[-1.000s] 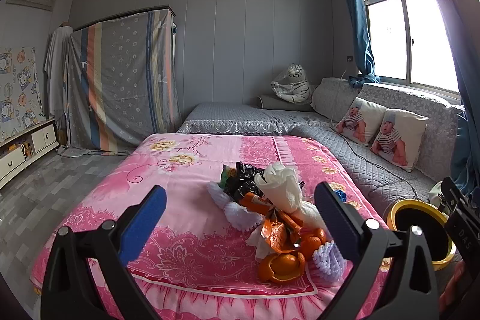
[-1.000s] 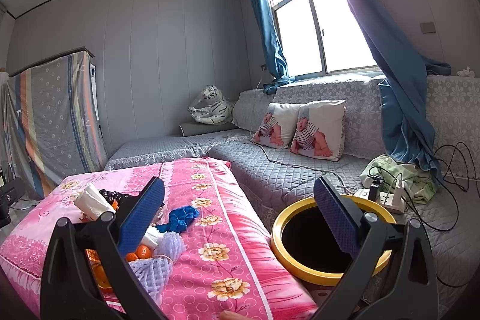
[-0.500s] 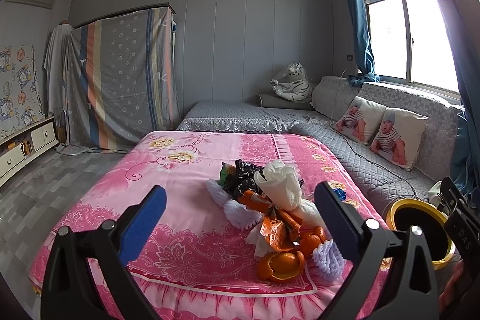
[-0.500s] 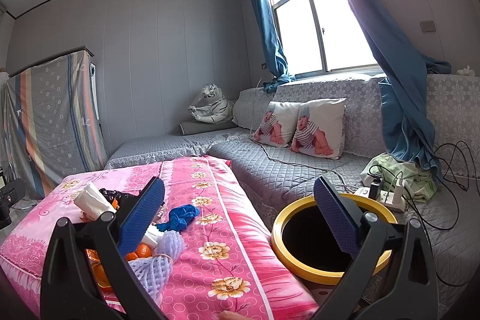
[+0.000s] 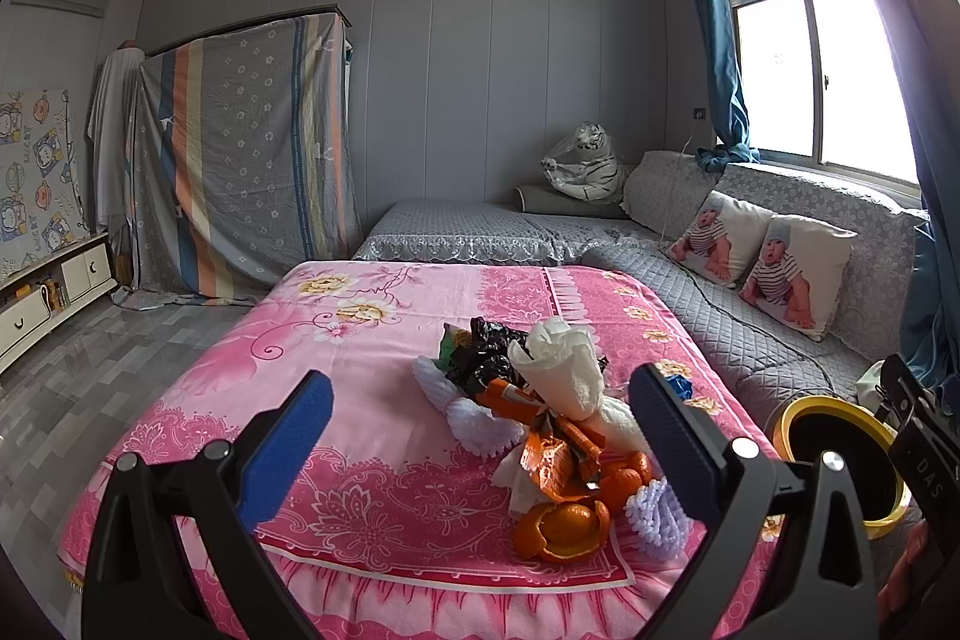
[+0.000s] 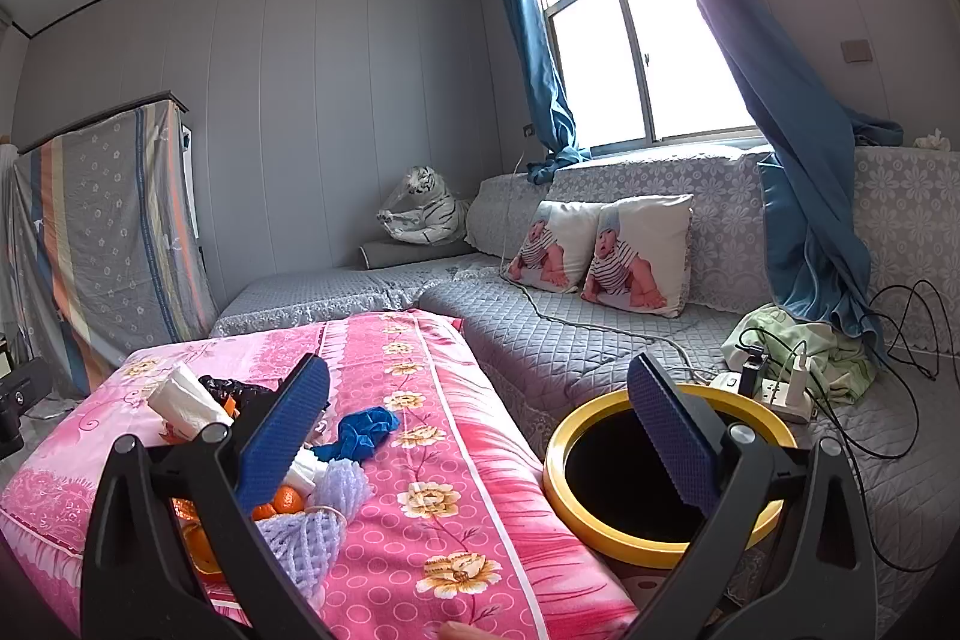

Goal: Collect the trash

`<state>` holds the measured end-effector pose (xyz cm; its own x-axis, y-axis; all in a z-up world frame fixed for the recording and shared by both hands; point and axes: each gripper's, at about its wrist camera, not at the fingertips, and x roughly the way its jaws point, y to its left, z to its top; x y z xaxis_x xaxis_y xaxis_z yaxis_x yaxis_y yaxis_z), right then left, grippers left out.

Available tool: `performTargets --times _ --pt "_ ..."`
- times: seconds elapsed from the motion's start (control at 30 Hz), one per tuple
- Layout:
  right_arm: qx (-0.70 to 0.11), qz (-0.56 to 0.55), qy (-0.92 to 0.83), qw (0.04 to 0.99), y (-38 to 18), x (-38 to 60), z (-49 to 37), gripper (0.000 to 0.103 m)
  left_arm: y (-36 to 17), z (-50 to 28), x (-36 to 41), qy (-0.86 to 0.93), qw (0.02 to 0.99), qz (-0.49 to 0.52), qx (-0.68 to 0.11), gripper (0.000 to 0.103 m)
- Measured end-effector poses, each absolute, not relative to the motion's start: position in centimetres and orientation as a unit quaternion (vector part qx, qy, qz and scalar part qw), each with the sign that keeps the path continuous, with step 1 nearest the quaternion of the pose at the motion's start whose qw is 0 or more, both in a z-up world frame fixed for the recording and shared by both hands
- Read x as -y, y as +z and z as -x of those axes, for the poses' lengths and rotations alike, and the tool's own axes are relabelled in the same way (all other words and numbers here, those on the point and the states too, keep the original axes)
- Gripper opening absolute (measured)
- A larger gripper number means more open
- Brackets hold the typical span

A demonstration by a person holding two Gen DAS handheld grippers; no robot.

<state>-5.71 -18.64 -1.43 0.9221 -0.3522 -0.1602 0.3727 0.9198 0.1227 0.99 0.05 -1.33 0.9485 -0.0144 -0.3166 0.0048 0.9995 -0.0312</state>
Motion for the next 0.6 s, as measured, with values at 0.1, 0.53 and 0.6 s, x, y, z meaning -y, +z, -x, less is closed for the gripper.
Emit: performTargets --times 0.1,0.53,0.6 --pt "-0.068 -0.075 -0.184 0.978 -1.5 18.6 5.7 0.095 -1.3 -1.0 -0.1 -0.004 0.987 0.016 -0.161 0.095" --pt "-0.08 -0.07 -0.17 0.98 -1.7 18.5 5.0 0.095 -1.4 -2.0 -0.5 -0.007 0.984 0.008 -0.177 0.095" --pt "-0.082 -0.068 -0.16 0.981 -1.8 18.4 4.8 0.095 -1.5 -2.5 -1.0 -0.006 0.983 0.006 -0.182 0.095"
